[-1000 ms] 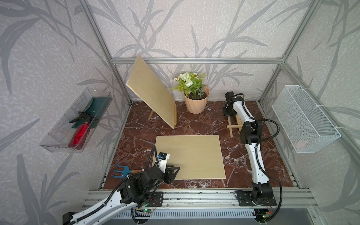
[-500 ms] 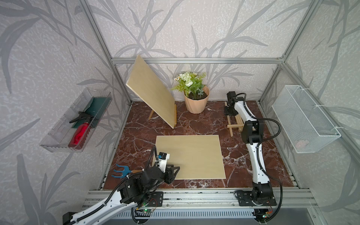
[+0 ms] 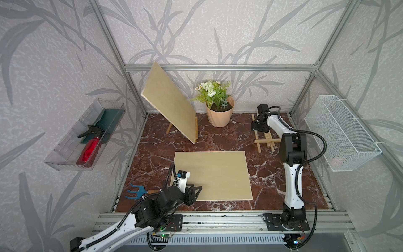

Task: Disassemble the easel
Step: Place the easel at the corner of the board, then pick up the drawing board from the easel.

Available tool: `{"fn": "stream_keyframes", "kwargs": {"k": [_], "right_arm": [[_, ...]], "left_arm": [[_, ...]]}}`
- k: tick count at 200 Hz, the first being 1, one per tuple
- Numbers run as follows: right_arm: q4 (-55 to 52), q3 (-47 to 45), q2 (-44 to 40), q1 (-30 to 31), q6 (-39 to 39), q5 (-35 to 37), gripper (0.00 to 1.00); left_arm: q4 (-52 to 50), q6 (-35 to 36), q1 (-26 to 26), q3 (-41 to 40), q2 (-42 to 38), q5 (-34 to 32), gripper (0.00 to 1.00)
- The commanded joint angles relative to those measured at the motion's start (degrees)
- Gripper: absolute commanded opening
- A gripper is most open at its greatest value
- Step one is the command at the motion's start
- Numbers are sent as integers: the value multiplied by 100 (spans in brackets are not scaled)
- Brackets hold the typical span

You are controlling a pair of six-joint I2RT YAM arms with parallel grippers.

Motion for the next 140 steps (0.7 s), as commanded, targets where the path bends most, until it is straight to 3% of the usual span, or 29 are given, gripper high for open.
{"fn": "stream_keyframes", "kwargs": {"k": [1,28,62,79,91,98,118,140], "right_arm": [[944,-633,-978,287,154,-12,73],[2644,-2480,-2410,832,311,336,75],[5126,-4747,-4214,1798,166,1079,85],[6579,-5700,-4734,2251,54,1017,85],[7453,-6164,-4817,2478,7,615,85],[7812,-6329,-4780,2510,139,217,85],[8906,-6669,-4396,2524,458,-824,85],[10301,-7019,-3688,2599,668,-1178,84]], "left_arm": [[2,2,-1,-52,-7,-179,63],[-15,-7,-8,-54,-30,-214,73],[-51,2,1,-71,-174,-240,85],[-83,28,2,-64,-232,-257,90],[-126,21,2,-48,-250,-307,92],[-182,4,2,-30,-251,-348,99],[-336,-30,1,64,-259,-517,99],[-320,-131,1,162,-204,-807,99]]}}
